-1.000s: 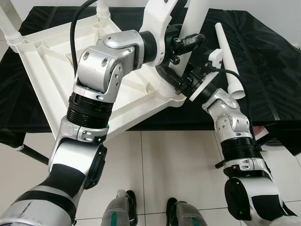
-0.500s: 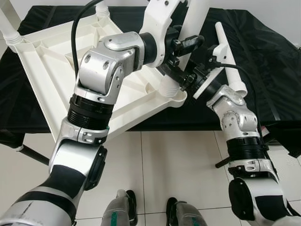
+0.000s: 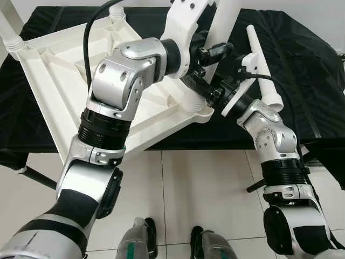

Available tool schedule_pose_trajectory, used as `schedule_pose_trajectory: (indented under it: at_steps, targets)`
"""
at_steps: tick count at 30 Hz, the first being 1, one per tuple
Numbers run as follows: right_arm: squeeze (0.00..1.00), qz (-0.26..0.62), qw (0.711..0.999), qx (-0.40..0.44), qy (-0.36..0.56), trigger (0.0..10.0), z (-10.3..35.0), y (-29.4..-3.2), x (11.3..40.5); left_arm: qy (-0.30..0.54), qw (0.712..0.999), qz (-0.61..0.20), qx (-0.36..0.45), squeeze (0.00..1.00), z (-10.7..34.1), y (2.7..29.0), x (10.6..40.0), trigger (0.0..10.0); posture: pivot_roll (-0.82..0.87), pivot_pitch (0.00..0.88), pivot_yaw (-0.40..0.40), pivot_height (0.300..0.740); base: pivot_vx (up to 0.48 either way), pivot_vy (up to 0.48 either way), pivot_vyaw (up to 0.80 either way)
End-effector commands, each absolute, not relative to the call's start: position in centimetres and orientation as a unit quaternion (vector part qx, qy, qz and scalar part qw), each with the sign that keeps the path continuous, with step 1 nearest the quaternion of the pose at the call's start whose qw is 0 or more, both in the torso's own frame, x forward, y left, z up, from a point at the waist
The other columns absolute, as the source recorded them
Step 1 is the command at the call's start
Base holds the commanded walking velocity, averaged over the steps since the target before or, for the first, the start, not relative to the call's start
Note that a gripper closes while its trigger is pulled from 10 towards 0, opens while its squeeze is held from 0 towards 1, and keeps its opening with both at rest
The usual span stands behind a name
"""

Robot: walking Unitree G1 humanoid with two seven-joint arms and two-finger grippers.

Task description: Building children table

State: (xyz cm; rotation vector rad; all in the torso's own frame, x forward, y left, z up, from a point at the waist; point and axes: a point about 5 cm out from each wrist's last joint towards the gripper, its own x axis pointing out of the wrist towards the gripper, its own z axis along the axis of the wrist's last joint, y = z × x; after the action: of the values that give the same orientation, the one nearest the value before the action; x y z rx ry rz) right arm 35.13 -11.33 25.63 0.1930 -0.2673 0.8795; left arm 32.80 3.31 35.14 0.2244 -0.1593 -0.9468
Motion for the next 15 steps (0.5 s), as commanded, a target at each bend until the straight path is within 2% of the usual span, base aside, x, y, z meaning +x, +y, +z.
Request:
schedule_pose_trajectory:
  at_steps: [1,2,3,4,5,6,9,10,13,14,15]
  targets:
    - [0.0,0.399,0.905,0.1,-0.107,0.0,24.71,-12.54,35.26,-0.104,0.882,-0.445,0.116,0.0,35.92,3.36,32.34,10.0,-0.03,0.152,-0.045,0.74,0.0,0.0,0.0]
    - [0.0,0.399,0.905,0.1,-0.107,0.0,24.71,-12.54,35.26,-0.104,0.882,-0.445,0.116,0.0,35.92,3.36,32.34,10.0,-0.03,0.152,-0.045,0.74,0.0,0.0,0.0]
    - [0.0,0.399,0.905,0.099,-0.106,4.7,24.69,-12.56,35.23,-0.104,0.881,-0.446,0.117,0.0,35.9,3.29,32.29,10.0,-0.03,0.15,-0.046,0.74,0.0,0.0,0.0]
    - [0.0,0.399,0.905,0.099,-0.106,4.7,24.69,-12.56,35.23,-0.104,0.881,-0.446,0.117,0.0,35.9,3.29,32.29,10.0,-0.03,0.15,-0.046,0.74,0.0,0.0,0.0]
    - [0.0,0.399,0.906,0.099,-0.105,10.0,24.69,-12.58,35.22,-0.105,0.881,-0.447,0.117,0.0,35.9,3.2,32.25,10.0,-0.03,0.15,-0.046,0.74,0.0,0.0,0.0]
    - [0.0,0.397,0.906,0.098,-0.104,4.5,24.67,-12.61,35.26,-0.107,0.88,-0.448,0.117,0.0,35.9,3.07,32.17,10.0,-0.03,0.145,-0.046,0.74,0.0,0.0,0.0]
    - [0.0,0.397,0.907,0.099,-0.103,4.5,24.67,-12.63,35.27,-0.107,0.88,-0.449,0.117,0.0,35.89,3.02,32.14,10.0,-0.03,0.145,-0.046,0.74,0.0,0.0,0.0]
    - [0.0,0.396,0.907,0.1,-0.103,0.0,24.67,-12.66,35.28,-0.108,0.879,-0.449,0.117,0.0,35.87,3.0,32.11,10.0,-0.03,0.143,-0.046,0.74,0.0,0.0,0.0]
    - [0.0,0.392,0.908,0.101,-0.103,0.0,24.67,-12.75,35.3,-0.109,0.88,-0.448,0.118,0.0,35.83,2.97,32.07,10.0,-0.03,0.143,-0.048,0.74,0.0,0.0,0.0]
    - [0.0,0.391,0.909,0.1,-0.103,1.4,24.66,-12.78,35.33,-0.109,0.88,-0.447,0.118,0.0,35.81,3.0,32.09,10.0,-0.03,0.143,-0.048,0.74,0.0,0.0,0.0]
    - [0.0,0.39,0.91,0.098,-0.103,6.5,24.66,-12.8,35.36,-0.109,0.88,-0.447,0.118,0.0,35.78,3.03,32.11,10.0,-0.03,0.143,-0.048,0.74,0.0,0.0,0.0]
